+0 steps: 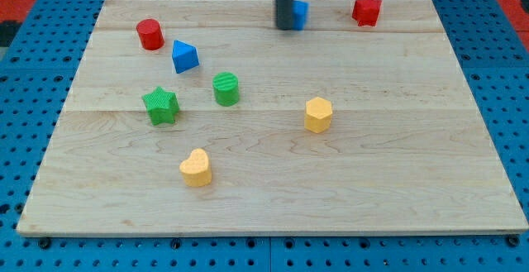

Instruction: Move the red circle to the left of the blue cube

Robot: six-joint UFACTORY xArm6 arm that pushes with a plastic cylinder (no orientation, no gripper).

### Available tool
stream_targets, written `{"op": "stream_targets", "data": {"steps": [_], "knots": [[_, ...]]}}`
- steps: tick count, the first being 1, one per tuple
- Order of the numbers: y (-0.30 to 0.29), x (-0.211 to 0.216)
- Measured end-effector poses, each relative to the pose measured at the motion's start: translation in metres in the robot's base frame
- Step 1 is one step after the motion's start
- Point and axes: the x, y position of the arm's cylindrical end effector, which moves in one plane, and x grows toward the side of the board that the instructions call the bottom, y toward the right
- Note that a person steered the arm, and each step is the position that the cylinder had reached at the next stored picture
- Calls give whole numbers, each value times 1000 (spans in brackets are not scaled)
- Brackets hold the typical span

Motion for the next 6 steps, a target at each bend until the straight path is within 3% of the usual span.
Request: {"op": "stream_targets", "data": {"steps": [1, 2, 3, 4, 5, 6], "knots": [[-64, 3], [-43, -10], [18, -24], [-46, 10], [-159, 2], [-235, -23]]}}
